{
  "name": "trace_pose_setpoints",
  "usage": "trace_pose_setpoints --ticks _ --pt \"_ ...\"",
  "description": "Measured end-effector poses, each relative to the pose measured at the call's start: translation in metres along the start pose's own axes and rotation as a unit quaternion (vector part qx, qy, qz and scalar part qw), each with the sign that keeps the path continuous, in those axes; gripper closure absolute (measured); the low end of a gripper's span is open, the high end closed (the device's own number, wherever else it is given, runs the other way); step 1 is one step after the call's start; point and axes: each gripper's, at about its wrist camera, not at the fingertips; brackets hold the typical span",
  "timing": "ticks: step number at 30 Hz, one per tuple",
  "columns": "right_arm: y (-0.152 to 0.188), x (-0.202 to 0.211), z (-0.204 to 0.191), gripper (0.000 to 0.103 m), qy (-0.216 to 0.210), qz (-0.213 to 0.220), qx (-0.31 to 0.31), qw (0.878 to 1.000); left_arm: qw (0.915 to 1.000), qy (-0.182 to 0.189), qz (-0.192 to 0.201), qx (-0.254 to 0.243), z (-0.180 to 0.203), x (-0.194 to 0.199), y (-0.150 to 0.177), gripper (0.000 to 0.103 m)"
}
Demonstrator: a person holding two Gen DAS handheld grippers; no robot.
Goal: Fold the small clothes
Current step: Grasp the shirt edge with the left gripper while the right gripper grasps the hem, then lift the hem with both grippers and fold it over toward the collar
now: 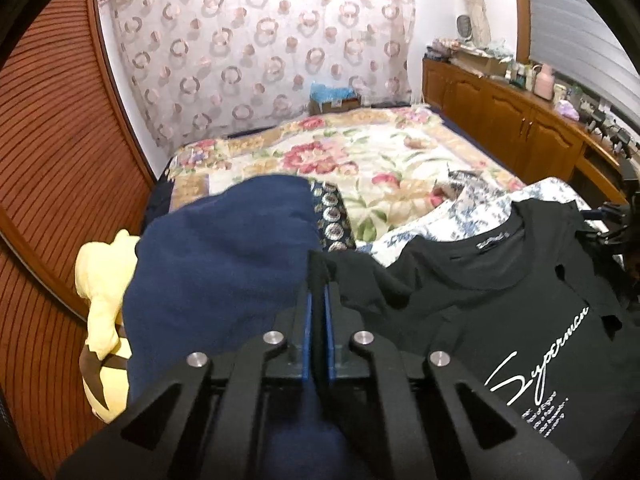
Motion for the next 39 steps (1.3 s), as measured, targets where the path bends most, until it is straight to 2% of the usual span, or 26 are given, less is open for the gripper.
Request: trace_pose_setpoints --ticks 3,7,13,15,16,17,18,20,21,24,29,33,36,39 --pt "-0.001 0.000 0.001 0.033 -0.002 -0.002 -0.002 1.000 0.9998 0.001 0.018 -0.006 0.004 0.009 -0.003 0.101" --pt "-0.001 -0.002 0.010 0.033 0.021 -0.004 -0.016 1.000 0.9994 0.004 0.036 -0.004 0.005 0.019 -0.008 0.101" --pt "-0.001 -0.005 0.012 0.032 0.007 0.000 -0.019 1.000 0.9982 0.005 0.059 0.007 0.002 0.028 -0.015 0.103" --pt "-0.002 -0.005 0.009 0.035 0.001 -0.001 -0.012 1.000 0.9979 0.001 0.064 0.008 0.002 0.029 -0.015 0.103" --pt "-0.003 -0.005 0.006 0.042 -0.006 -0.001 -0.007 1.000 0.9978 0.001 0.065 0.010 0.001 0.029 -0.016 0.103" --pt "-0.003 -0.004 0.005 0.053 -0.013 0.000 -0.003 1.000 0.9978 0.001 0.065 0.012 -0.001 0.028 -0.016 0.103" --pt "-0.004 -0.004 0.002 0.059 -0.020 0.000 0.002 1.000 0.9978 0.000 0.065 0.015 -0.002 0.028 -0.017 0.103" --pt "-0.003 -0.002 -0.002 0.089 -0.041 -0.001 0.012 0.999 0.9978 -0.002 0.063 0.017 -0.004 0.026 -0.018 0.103" --pt "-0.003 -0.001 -0.005 0.093 -0.045 -0.001 0.018 0.999 0.9979 -0.001 0.062 0.018 -0.004 0.024 -0.018 0.103" --pt "-0.003 0.000 -0.011 0.096 -0.037 -0.002 0.027 0.999 0.9979 0.005 0.060 0.023 -0.005 0.022 -0.016 0.103" --pt "-0.002 0.000 -0.010 0.096 -0.029 0.002 0.023 0.999 0.9992 -0.007 0.033 0.022 -0.007 0.007 -0.009 0.103" --pt "-0.004 -0.002 -0.012 0.096 -0.023 0.000 0.021 1.000 0.9994 0.002 0.017 0.030 -0.012 -0.002 -0.006 0.102" --pt "-0.004 -0.002 -0.013 0.096 -0.022 0.000 0.023 1.000 0.9991 0.025 0.006 0.033 -0.015 -0.006 -0.005 0.093" --pt "-0.004 -0.002 -0.013 0.095 -0.025 0.003 0.017 1.000 0.9995 0.023 0.000 0.020 -0.010 -0.007 -0.002 0.083"
Point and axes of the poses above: each gripper's, at about its wrist camera, not at the fingertips, and x roughly against the way its jaws point, z to its right, y to its underside, and after that the axes turned 2 degrees about -z, right-handed
